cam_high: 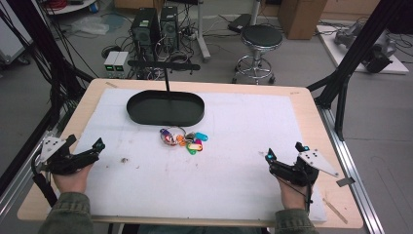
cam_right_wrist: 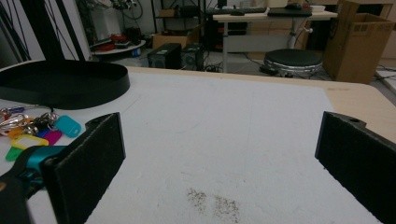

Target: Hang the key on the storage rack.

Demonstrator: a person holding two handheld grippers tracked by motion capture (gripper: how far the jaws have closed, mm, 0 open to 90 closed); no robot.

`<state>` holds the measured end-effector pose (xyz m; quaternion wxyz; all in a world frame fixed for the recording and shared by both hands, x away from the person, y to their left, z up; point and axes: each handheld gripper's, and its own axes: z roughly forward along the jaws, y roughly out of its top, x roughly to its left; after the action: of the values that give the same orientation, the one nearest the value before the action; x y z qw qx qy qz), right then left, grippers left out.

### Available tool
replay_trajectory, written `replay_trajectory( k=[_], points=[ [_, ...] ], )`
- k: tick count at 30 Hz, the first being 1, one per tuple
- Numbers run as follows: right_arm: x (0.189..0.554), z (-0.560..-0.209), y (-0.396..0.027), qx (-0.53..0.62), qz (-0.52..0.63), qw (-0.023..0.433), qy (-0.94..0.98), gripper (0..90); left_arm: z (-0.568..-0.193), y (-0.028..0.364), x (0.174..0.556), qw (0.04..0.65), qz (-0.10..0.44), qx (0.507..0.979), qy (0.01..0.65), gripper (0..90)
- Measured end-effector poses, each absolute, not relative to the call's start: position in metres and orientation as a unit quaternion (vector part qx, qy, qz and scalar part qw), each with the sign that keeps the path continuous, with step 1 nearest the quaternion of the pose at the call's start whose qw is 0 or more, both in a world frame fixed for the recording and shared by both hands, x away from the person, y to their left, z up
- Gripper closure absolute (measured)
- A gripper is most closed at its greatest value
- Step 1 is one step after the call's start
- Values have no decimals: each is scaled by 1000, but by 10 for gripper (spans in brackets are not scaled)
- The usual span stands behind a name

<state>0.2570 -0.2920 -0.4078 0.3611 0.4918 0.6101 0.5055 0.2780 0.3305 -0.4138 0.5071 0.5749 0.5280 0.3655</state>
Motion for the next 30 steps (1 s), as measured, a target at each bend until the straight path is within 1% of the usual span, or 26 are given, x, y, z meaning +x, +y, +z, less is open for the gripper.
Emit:
replay_trajectory(
  k=[2, 5, 18, 22, 30],
  points=[
    [258, -408, -291, 487, 505, 363, 613, 5, -414, 330, 279, 507, 365, 575, 528, 26],
    [260, -410, -290, 490, 499, 351, 623, 5, -414, 329, 280, 508, 362, 578, 526, 26],
    [259, -411, -291, 485, 498, 357, 625, 5, -413, 315, 284, 500, 343, 611, 509, 26],
    [259, -411, -289, 484, 500, 352, 626, 5, -413, 313, 285, 497, 338, 619, 506, 26],
    [257, -411, -290, 481, 502, 356, 624, 5, -412, 315, 285, 491, 325, 624, 514, 26]
  ],
)
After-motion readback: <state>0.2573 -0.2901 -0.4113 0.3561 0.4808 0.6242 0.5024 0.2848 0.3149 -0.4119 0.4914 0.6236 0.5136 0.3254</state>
